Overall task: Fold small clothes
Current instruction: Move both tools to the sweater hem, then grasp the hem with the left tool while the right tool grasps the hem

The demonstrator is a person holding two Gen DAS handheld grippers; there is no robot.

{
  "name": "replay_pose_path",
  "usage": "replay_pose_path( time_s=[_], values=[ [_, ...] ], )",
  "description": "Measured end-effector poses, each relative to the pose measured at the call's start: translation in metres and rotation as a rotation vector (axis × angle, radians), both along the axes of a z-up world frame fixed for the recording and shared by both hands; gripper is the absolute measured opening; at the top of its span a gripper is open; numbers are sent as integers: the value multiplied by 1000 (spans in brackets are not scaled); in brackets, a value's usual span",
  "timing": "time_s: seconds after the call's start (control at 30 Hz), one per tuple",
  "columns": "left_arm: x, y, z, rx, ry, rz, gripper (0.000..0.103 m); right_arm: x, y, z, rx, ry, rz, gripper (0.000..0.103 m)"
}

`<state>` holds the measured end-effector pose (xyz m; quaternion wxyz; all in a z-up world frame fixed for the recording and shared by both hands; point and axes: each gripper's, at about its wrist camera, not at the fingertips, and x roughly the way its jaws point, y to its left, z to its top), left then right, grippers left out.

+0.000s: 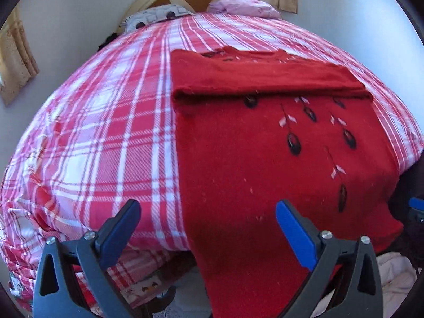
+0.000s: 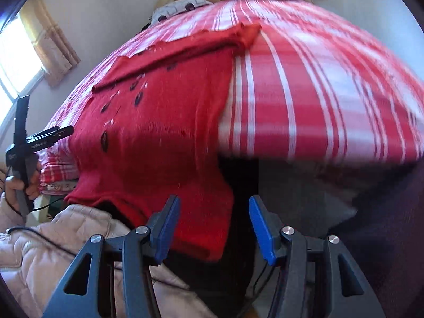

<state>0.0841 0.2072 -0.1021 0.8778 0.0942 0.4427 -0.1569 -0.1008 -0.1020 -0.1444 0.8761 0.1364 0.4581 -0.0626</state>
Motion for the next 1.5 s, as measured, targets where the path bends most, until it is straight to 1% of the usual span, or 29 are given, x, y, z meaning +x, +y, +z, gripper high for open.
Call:
replay_pose_path(
  time_s=[0.07, 0.13, 0.17, 0.27, 0.33, 0.37, 0.43, 0.5, 0.57, 0.63, 0.7, 0.77, 0.8, 0.83, 0.87, 0.93, 1.03, 1.1, 1.13, 1.17, 1.2, 1.23, 1.27, 1.3, 1.33, 1.37, 1.4, 1.43, 1.5],
  values=[
    [-3, 2, 0, -19, 22, -3, 103, -3, 1, -7, 33, 17, 2, 55],
    [-10, 5, -2, -26, 48, -15, 103, -2, 4, -13, 24, 30, 10, 55],
    [-16, 8, -4, -21, 54, -27, 103, -1, 4, -15, 30, 37, 14, 55],
    [-36, 18, -11, 41, 60, -47, 103, 0, 4, -17, 103, 25, 24, 55],
    [-40, 28, -16, 15, 90, -37, 103, 0, 5, -19, 123, 23, 26, 55],
    [-40, 33, -20, -7, 121, -23, 103, 1, 6, -21, 127, 33, 28, 55],
    [-38, 43, -31, -53, 178, 17, 103, 2, 12, -28, 121, 59, 32, 55],
    [-35, 48, -41, -67, 206, 59, 103, 4, 17, -32, 93, 88, 36, 55],
    [-31, 51, -52, -80, 246, 81, 103, 3, 19, -33, 79, 89, 43, 55],
    [-31, 50, -63, -96, 287, 95, 103, 2, 20, -35, 74, 99, 48, 55],
    [-33, 47, -73, -109, 327, 83, 103, 2, 20, -40, 60, 133, 47, 55],
    [-36, 42, -82, -89, 340, 69, 103, 1, 20, -41, 55, 134, 45, 55],
    [-37, 42, -84, -97, 336, 71, 103, 0, 20, -40, 52, 129, 43, 53],
    [-38, 45, -85, -126, 335, 85, 103, 0, 19, -40, 44, 129, 42, 47],
    [-39, 47, -87, -149, 350, 93, 103, 0, 18, -40, 37, 130, 40, 45],
    [-39, 53, -93, -222, 410, 114, 102, -1, 16, -40, 38, 133, 40, 36],
    [-44, 60, -98, -325, 474, 135, 92, -1, 17, -39, 27, 135, 45, 34],
    [-47, 58, -98, -327, 463, 125, 89, -1, 18, -39, 22, 135, 49, 34],
    [-45, 56, -96, -329, 459, 111, 84, -1, 17, -39, 23, 135, 49, 34],
    [-45, 55, -95, -344, 462, 99, 70, -1, 16, -40, 26, 134, 47, 34],
    [-44, 54, -92, -379, 473, 81, 61, -1, 16, -40, 29, 132, 45, 34],
    [-45, 51, -89, -401, 472, 59, 46, -1, 16, -39, 27, 132, 45, 34],
    [-46, 46, -85, -378, 449, 42, 40, -1, 16, -39, 23, 131, 46, 34],
    [-48, 40, -81, -357, 430, 19, 36, -1, 17, -38, 19, 131, 49, 31],
    [-51, 36, -80, -353, 428, 10, 28, -1, 19, -38, 16, 132, 56, 22],
    [-52, 33, -78, -353, 423, 3, 26, -1, 20, -37, 16, 129, 64, 16],
    [-52, 32, -79, -355, 424, 3, 26, -1, 21, -35, 5, 128, 65, 12],
    [-50, 32, -79, -356, 427, 8, 26, 0, 22, -34, -2, 127, 65, 10],
    [-41, 50, -80, -363, 439, 29, 28, -1, 21, -32, -2, 126, 62, 9]
  ],
)
